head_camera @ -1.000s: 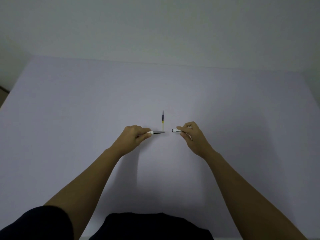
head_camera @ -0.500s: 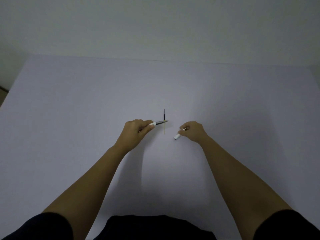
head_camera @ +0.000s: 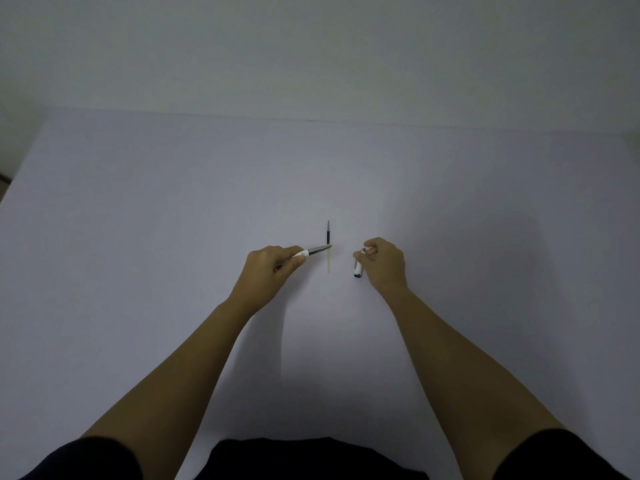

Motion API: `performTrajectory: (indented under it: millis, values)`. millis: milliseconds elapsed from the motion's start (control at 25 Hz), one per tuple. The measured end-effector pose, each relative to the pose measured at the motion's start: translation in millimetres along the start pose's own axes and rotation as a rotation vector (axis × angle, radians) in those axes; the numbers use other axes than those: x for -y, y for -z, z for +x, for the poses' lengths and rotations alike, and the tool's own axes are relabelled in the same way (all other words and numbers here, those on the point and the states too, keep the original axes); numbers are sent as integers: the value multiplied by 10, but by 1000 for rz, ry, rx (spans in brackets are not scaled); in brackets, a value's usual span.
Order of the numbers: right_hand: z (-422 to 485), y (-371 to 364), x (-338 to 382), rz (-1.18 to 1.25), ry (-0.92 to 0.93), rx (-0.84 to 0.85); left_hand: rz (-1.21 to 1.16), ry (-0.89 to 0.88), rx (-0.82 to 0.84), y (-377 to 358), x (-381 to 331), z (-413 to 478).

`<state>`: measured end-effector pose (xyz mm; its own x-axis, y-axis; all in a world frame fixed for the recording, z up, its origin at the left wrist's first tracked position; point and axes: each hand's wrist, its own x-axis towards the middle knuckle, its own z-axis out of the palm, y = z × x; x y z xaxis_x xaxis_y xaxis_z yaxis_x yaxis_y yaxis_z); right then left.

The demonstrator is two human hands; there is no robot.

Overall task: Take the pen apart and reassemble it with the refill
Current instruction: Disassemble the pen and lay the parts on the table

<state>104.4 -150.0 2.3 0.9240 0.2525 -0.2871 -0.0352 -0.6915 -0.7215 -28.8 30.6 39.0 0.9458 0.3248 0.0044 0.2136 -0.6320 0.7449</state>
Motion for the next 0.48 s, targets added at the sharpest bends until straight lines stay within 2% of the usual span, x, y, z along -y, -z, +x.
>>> performTrajectory:
  millis: [120, 200, 240, 320, 400, 480]
  values:
    - [13, 90, 57, -104, 87, -21, -4, -7, 22, 15, -26, 19]
    - [16, 188, 179, -98, 219, -31, 11, -28, 34, 40, -55, 32]
    - [12, 237, 254, -68, 291, 25, 31, -49, 43, 50, -72, 37]
    - [-26, 320, 401, -83, 391, 268, 82, -120, 68, 58, -114, 44]
    - [-83, 363, 479, -235, 407, 516, 126, -192, 97, 57, -168, 54]
    - [-133, 391, 509, -374, 405, 622, 165, -262, 122, 59, -222, 64]
